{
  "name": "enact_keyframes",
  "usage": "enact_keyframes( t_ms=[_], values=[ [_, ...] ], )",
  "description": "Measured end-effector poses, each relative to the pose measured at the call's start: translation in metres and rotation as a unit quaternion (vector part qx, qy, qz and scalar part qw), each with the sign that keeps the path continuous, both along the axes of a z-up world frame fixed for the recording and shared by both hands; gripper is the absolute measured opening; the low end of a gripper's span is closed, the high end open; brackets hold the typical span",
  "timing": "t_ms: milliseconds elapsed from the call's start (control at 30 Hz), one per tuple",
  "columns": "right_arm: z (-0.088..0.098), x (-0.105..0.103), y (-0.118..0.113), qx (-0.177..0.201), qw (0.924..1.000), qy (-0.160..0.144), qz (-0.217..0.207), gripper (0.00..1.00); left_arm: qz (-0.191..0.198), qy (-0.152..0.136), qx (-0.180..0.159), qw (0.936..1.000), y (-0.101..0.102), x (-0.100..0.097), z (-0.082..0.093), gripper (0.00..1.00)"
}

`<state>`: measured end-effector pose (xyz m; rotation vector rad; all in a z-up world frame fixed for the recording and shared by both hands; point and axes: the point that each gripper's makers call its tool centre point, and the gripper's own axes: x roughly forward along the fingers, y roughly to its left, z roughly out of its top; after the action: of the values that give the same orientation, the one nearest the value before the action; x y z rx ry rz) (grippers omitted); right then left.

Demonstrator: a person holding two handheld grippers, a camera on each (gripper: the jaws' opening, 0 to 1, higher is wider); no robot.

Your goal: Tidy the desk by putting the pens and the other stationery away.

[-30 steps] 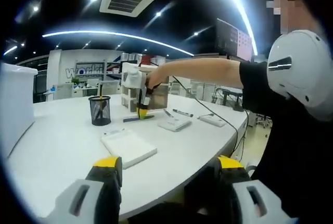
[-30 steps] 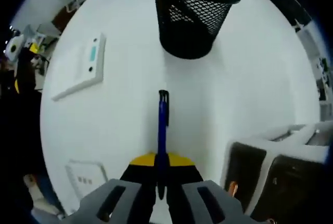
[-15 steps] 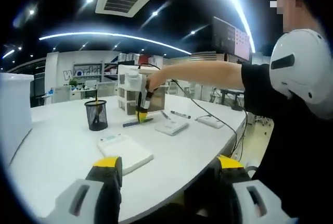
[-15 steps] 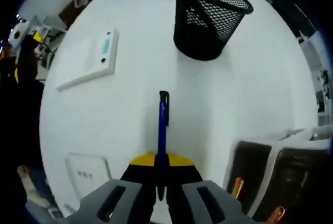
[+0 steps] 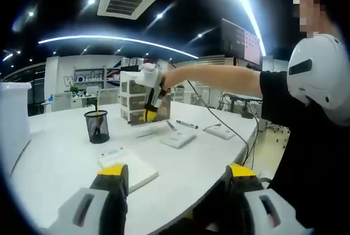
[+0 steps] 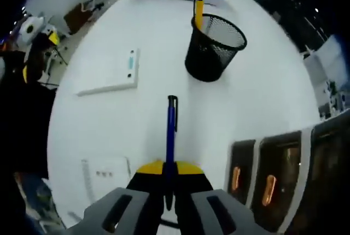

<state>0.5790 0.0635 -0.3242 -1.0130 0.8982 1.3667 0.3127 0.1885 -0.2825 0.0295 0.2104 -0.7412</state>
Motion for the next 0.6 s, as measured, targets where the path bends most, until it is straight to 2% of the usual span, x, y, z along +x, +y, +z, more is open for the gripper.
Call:
enact_keyframes(
  t_ms=[200,300,367,500,600],
  values=[
    [0.025,-0.014,-0.006,0.029,0.9993,-0.022,0.011,0.03,-0.007,-0.008,-0.007,0.9999,-0.006,0.007,0.007,0.72],
    [0.042,-0.019,-0.006,0.059,0.9972,-0.043,0.015,0.03,-0.011,-0.011,-0.011,0.9998,-0.01,0.01,0.009,0.72],
    [0.048,-0.025,-0.007,0.069,0.9965,-0.045,0.015,0.03,-0.013,-0.012,-0.011,0.9998,-0.011,0.011,0.009,0.72],
    [0.069,-0.041,-0.011,0.121,0.9904,-0.065,0.013,0.03,-0.016,-0.016,-0.013,0.9997,-0.012,0.013,0.011,0.72],
    [0.079,-0.052,-0.015,0.15,0.9867,-0.062,0.004,0.03,-0.018,-0.019,-0.015,0.9995,-0.013,0.013,0.013,0.72]
  ],
)
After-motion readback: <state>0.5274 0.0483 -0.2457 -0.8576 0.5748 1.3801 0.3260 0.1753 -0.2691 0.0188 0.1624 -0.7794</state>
